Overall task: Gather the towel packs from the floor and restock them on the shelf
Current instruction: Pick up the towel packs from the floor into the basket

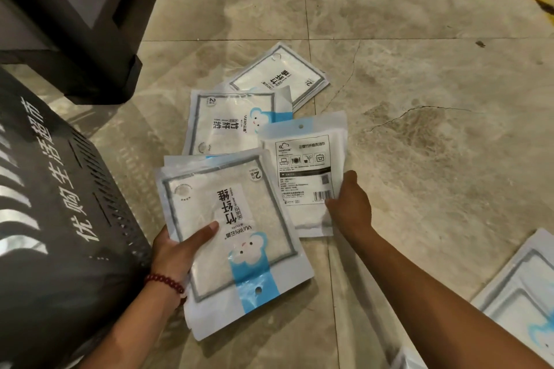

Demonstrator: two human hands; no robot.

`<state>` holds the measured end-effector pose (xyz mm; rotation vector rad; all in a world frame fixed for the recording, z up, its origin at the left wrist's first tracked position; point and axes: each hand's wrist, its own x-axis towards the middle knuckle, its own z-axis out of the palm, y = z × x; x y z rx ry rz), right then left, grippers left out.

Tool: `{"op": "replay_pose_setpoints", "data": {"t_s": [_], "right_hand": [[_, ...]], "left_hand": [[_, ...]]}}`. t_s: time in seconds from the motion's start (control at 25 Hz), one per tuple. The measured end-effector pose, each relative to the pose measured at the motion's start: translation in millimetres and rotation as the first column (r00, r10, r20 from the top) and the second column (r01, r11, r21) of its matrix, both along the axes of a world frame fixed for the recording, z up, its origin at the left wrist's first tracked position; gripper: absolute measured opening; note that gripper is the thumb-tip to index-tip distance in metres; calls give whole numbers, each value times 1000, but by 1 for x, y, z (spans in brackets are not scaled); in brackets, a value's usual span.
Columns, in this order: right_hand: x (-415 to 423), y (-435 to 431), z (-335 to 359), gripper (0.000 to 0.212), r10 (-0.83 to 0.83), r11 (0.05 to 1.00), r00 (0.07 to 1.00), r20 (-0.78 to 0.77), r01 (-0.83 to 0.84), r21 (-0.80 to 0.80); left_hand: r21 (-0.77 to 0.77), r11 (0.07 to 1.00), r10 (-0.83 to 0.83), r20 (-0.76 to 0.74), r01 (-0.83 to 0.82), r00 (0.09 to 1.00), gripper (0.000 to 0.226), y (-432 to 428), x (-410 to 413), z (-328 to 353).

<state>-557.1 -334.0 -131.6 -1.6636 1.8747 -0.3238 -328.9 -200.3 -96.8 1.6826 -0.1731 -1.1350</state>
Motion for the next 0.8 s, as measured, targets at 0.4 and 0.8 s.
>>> {"op": "replay_pose_setpoints", "data": {"t_s": [0.4, 0.8], "right_hand": [[-87, 29, 34, 23, -198, 954, 953, 229, 241, -177], [-145, 72, 119, 18, -363, 864, 690, 626, 501, -51]], "left_hand": [[8, 1000, -11, 5, 11, 1000, 33, 7, -8, 6], [-136, 986, -84, 88, 95, 993, 38, -12, -67, 91]]}}
